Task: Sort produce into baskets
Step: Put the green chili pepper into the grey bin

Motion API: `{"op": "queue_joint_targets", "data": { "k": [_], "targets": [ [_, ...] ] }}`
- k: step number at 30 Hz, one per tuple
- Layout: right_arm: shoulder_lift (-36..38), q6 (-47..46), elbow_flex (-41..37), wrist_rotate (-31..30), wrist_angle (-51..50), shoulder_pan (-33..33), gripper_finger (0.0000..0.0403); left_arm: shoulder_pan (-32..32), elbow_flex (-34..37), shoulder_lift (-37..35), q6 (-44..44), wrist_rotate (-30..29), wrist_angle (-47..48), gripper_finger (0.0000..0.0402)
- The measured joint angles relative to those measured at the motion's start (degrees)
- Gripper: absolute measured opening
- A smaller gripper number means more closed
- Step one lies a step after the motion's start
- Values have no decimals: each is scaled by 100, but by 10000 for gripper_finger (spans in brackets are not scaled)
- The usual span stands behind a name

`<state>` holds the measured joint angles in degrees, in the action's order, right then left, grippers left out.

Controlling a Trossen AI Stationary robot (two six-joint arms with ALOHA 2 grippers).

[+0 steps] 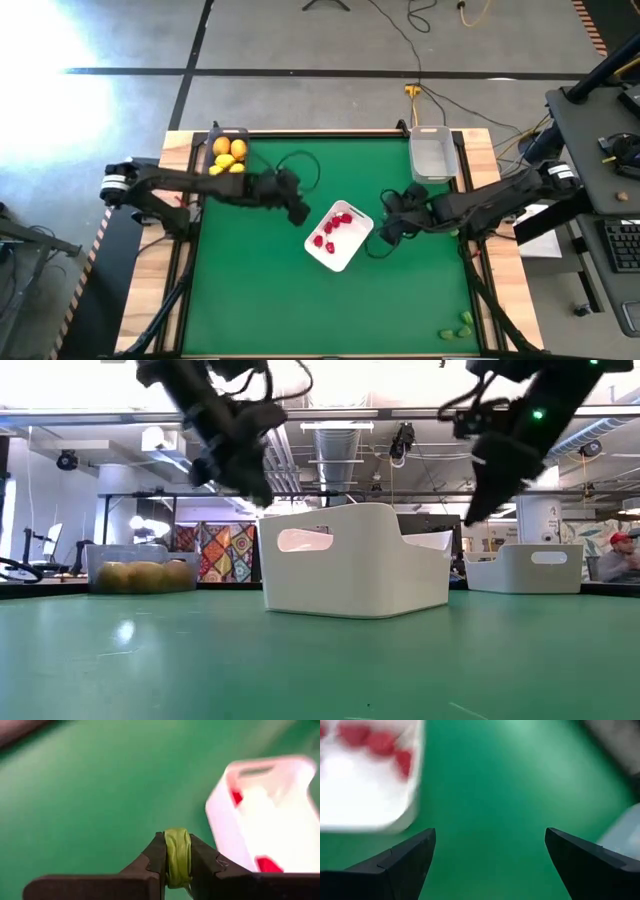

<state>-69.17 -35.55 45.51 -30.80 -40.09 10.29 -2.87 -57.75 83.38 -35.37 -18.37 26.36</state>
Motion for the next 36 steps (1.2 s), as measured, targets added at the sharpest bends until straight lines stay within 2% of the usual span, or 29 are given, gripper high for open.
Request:
{"op": "queue_joint_targets", "data": {
  "k": [2,6,11,15,20,23,27,31,36],
  "targets": [
    [-143,-251,-49,337,89,106,368,-226,-249,35,451,111,-14,33],
    [-559,-267,-58,410,418,171,368,-541,-580,185,967,223,-140,33],
    [-1150,680,109,382,1890,-27,368,-819,-756,593,1222,910,-681,33],
    [-1352,1258,508,331,2042,-58,368,-955,-1036,1100,1435,1019,-783,33],
    [-1202,907,990,195,559,70,368,-987,-2081,2054,2003,1567,-878,32],
    [-987,114,1162,58,-820,357,368,-940,-3010,2742,2429,2076,-983,32],
    [-644,-1418,1187,35,-2379,1009,368,-903,-4229,3704,2801,2637,-966,32],
    [-337,-2437,1128,39,-2697,1728,368,-854,-5252,4623,2891,3347,-875,32],
    [-275,-2678,1104,85,-2698,2068,368,-751,-6259,5519,2966,3650,-503,35]
  ]
}}
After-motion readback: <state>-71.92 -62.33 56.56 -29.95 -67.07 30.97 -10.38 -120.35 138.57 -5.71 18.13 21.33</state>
